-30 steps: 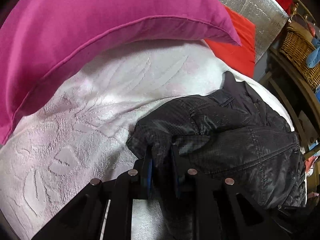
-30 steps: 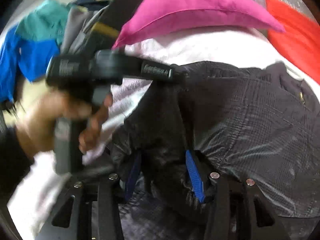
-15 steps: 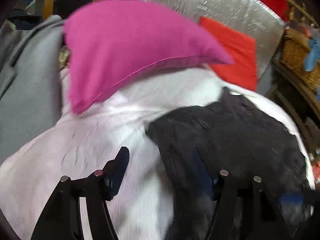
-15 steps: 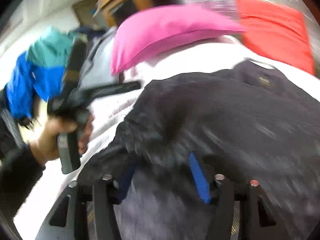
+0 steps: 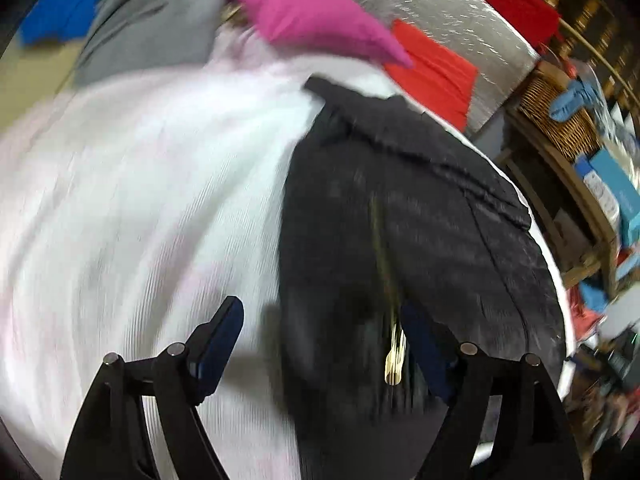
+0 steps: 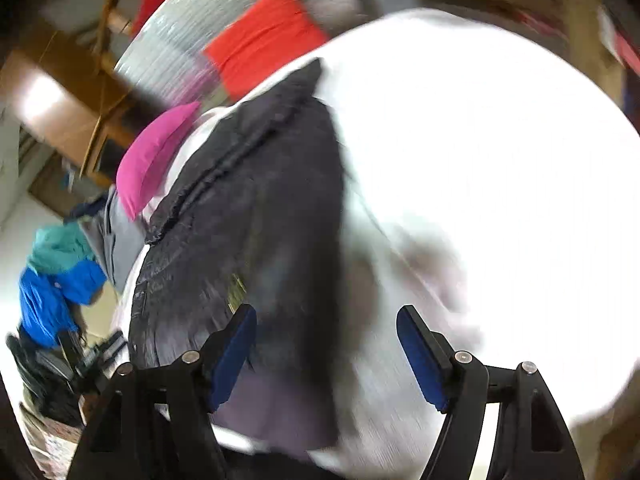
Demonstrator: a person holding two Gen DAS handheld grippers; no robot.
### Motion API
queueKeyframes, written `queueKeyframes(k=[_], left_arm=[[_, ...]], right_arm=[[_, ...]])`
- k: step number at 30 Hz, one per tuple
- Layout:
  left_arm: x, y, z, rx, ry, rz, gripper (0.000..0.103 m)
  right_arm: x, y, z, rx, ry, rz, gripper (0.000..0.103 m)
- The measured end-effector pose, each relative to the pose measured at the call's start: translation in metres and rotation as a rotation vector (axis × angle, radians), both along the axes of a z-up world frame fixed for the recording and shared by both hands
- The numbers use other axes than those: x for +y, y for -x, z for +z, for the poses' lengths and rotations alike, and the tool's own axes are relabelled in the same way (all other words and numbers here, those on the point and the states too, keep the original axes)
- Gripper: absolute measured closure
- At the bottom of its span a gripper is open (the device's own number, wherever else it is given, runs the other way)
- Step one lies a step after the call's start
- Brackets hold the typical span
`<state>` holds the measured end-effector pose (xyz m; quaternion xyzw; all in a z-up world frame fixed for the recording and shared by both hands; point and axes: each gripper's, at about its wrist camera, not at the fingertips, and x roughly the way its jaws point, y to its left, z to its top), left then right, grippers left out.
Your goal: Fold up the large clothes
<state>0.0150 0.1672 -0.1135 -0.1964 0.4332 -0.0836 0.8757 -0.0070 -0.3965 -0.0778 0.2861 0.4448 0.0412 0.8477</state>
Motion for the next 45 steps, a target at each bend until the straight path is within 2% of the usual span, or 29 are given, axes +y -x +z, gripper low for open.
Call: queueKeyframes(k=[5,10,15,20,28,32,34,35,36,37,39,42,45], left_arm=[[0.009,0.036,-0.018,0.084,0.042,0.057,0.022],[0.011,0.047,-0.019,0.089,0.113,0.086,0.022],[0.001,0.045,-0.015,0.092,0.163,0.069,0.022],[-0.014,0.027,-0.020,0.108,0.143,0.026,0.022],[-0.013,0.014,-0.018,0.099,0.118,0.027,0.022],[-0.023,0.007,-0.020,0.124,0.086,-0.018,0.023],[-0.027,0.005,-0.019,0.126,0.056,-0.026,0.032],[-0.029,0.004,-0.020,0.138,0.023,-0.018,0.041],[-0.029,0.003,-0.020,0.143,0.011,-0.014,0.046],[-0.029,0.003,-0.020,0.141,0.005,-0.012,0.049],[-0.028,0.003,-0.020,0.139,-0.012,-0.009,0.062],[-0.025,0.006,-0.018,0.127,-0.019,-0.004,0.079],[-0.026,0.012,-0.009,0.098,-0.029,-0.009,0.084]], right_arm=[[0.000,0.042,-0.016,-0.042,-0.117,-0.023,0.027],[0.016,0.037,-0.016,-0.092,-0.193,0.030,0.027],[0.039,0.026,-0.022,-0.099,-0.208,0.066,0.027],[0.047,0.020,-0.027,-0.088,-0.197,0.070,0.027],[0.047,0.003,-0.027,-0.086,-0.167,0.065,0.026],[0.051,-0.009,-0.029,-0.078,-0.150,0.062,0.026],[0.052,-0.012,-0.032,-0.069,-0.143,0.055,0.026],[0.054,-0.013,-0.033,-0.066,-0.135,0.054,0.027],[0.055,-0.014,-0.032,-0.062,-0.123,0.052,0.031],[0.057,-0.015,-0.031,-0.045,-0.100,0.048,0.044],[0.056,-0.017,-0.033,-0.010,-0.057,0.034,0.068],[0.053,-0.017,-0.033,0.006,-0.043,0.044,0.081],[0.055,-0.013,-0.022,-0.026,-0.060,0.063,0.086]])
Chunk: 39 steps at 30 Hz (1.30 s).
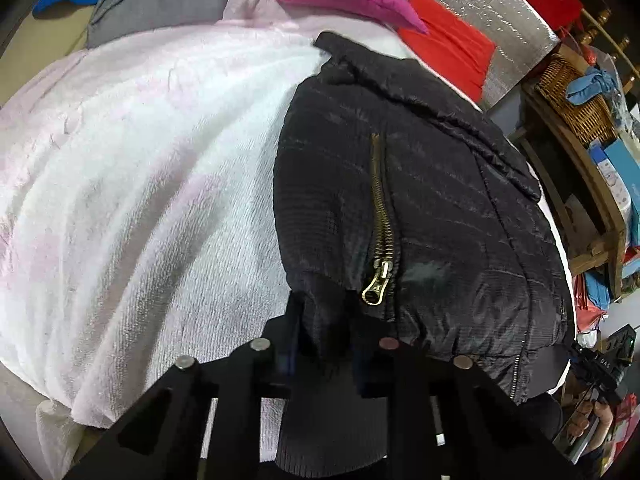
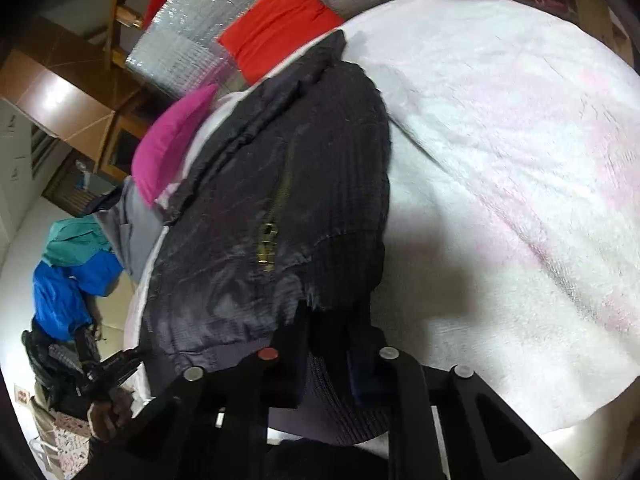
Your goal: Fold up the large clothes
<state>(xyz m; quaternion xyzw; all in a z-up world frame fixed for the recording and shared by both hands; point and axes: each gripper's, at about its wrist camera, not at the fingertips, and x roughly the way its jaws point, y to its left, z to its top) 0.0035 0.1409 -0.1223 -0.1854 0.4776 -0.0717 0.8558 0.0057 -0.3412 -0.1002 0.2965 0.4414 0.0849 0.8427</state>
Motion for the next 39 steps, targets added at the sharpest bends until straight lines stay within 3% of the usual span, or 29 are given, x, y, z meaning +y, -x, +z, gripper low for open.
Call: queueKeyframes(k=[3,5,6,7,9,11,15,16,18,19,21,28,31,35,39], left_arm=[[0.000,0.004,0.005,-0.022,-0.001,0.003,0.083],[0.003,0.002,-0.003,0.005,0.015,0.020,0.075],[0.006,0.001,-0.006,0.018,0.027,0.030,0.068],[0.009,0.001,-0.010,0.027,0.050,0.042,0.065],[0.015,0.004,-0.012,0.026,0.091,0.057,0.048],[0.016,0.006,-0.013,0.015,0.106,0.061,0.038],[0.001,-0.002,-0.014,0.033,0.068,-0.002,0.039],[-0.002,-0.004,-0.011,0.028,0.047,-0.017,0.039],[-0.007,-0.006,-0.009,0.032,-0.015,-0.034,0.071],[-0.007,-0.006,-0.008,0.026,-0.028,-0.039,0.075],[-0.005,-0.006,-0.002,0.019,-0.019,-0.043,0.085],[0.006,0.018,0.053,-0.114,0.034,-0.041,0.087],[0.011,0.035,0.068,-0.147,0.045,-0.045,0.087],[0.020,0.059,0.056,-0.125,0.076,-0.050,0.087],[0.022,0.057,0.023,-0.050,0.068,-0.050,0.084]], right_arm=[[-0.002,0.004,0.005,-0.022,-0.017,-0.007,0.086],[-0.007,0.004,0.000,-0.012,-0.028,-0.030,0.076],[-0.010,0.004,-0.005,-0.001,-0.045,-0.047,0.066],[-0.013,0.005,-0.008,-0.002,-0.062,-0.061,0.046],[-0.018,0.010,-0.007,-0.030,-0.066,-0.086,0.031],[-0.018,0.009,-0.003,-0.048,-0.044,-0.079,0.031],[-0.009,-0.009,-0.011,-0.012,-0.047,-0.048,0.033],[-0.005,-0.013,-0.013,-0.005,-0.050,-0.034,0.054],[0.007,-0.019,-0.014,0.019,-0.002,-0.019,0.078],[0.010,-0.020,-0.011,0.015,-0.010,-0.002,0.086],[0.011,-0.019,-0.003,0.008,-0.023,0.009,0.088],[0.006,0.003,0.066,-0.124,-0.099,0.050,0.090],[0.004,0.020,0.079,-0.144,-0.109,0.069,0.090],[-0.006,0.049,0.069,-0.122,-0.140,0.063,0.090],[-0.019,0.066,0.027,-0.044,-0.171,0.042,0.085]])
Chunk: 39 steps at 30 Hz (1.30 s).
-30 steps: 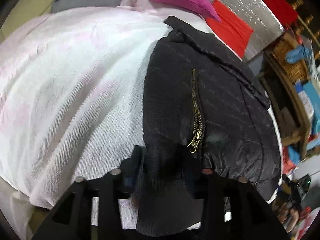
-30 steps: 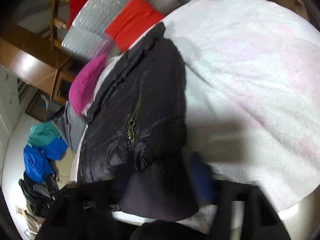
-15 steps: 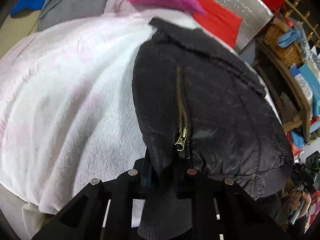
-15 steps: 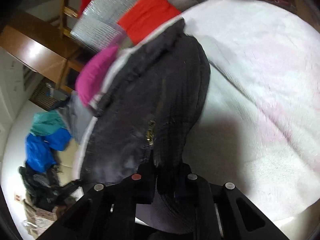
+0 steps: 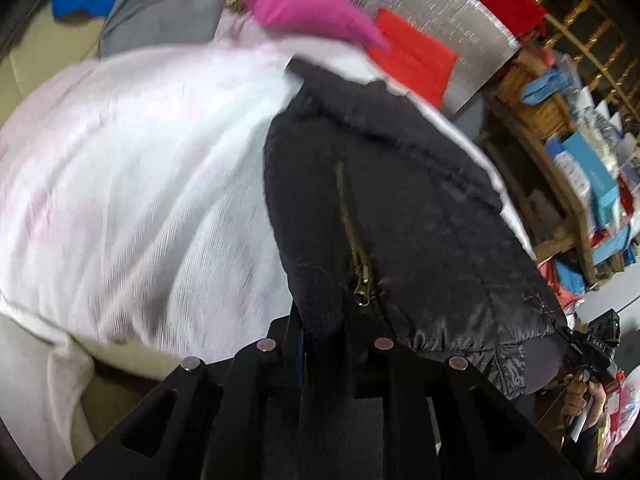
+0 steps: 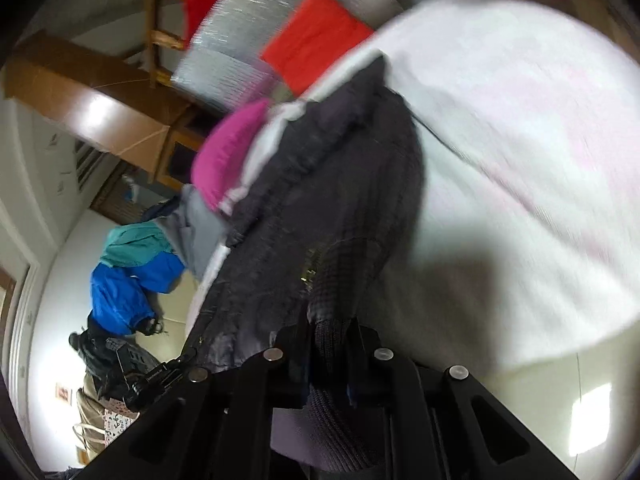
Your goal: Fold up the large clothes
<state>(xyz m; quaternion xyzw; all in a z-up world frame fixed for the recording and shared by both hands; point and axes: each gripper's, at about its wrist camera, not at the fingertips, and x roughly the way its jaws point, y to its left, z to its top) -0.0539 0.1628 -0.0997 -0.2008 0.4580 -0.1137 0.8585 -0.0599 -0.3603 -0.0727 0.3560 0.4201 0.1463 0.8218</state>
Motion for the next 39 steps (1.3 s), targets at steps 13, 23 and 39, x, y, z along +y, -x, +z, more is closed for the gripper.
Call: queueKeyframes(k=[13,23,39], left_arm=[[0.017,-0.031,-0.026,0.060,0.134,0.068,0.039],[-0.010,-0.036,-0.027,0.073,0.087,-0.035,0.080],[-0.003,-0.015,-0.009,0.014,0.097,-0.035,0.083]], right_arm=[[-0.020,-0.003,-0.031,0.019,-0.003,-0.051,0.034],[0.009,-0.024,-0.039,0.070,0.003,0.053,0.086],[0.000,-0.009,-0.035,0.051,-0.024,0.073,0.089]])
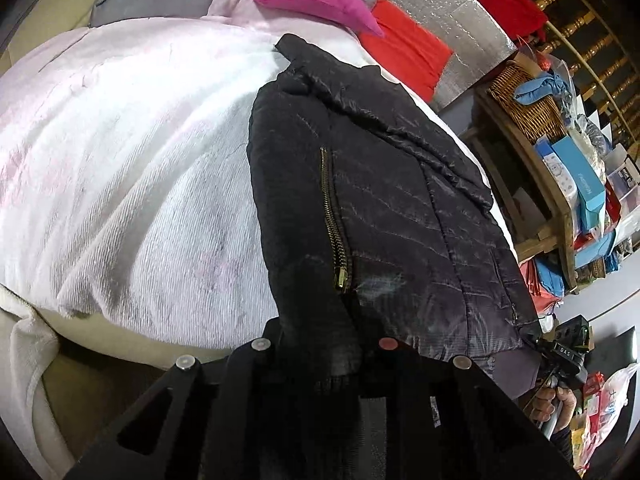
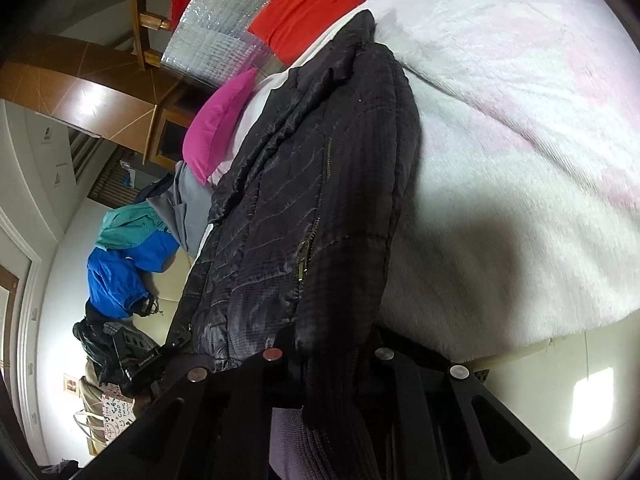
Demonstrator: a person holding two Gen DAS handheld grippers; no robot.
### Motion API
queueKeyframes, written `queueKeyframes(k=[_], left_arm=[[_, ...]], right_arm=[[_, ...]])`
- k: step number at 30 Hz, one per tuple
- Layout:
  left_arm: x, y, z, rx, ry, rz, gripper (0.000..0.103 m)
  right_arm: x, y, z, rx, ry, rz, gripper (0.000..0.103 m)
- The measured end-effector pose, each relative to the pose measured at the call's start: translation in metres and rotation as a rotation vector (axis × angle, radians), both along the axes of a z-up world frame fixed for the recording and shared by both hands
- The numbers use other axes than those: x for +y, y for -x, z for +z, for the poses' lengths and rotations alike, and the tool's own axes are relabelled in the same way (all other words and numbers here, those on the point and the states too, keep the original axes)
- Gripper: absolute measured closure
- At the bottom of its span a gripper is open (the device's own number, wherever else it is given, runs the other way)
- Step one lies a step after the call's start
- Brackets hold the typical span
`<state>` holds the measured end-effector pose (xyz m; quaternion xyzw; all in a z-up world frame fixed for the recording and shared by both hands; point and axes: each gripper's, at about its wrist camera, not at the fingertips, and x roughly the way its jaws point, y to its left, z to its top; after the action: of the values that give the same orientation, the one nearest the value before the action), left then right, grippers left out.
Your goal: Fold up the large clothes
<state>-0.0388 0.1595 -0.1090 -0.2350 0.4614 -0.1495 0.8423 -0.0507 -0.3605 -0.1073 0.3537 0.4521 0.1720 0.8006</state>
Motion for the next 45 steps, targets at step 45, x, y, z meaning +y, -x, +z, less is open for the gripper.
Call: queueKeyframes(k=[45], left_arm=[[-0.009,-0.003,-0.014,0.004,-0.093,0.018,0.078]], right_arm=[[0.000,0.002,-0.016,0.017,-0.017,-0.007,0.087]])
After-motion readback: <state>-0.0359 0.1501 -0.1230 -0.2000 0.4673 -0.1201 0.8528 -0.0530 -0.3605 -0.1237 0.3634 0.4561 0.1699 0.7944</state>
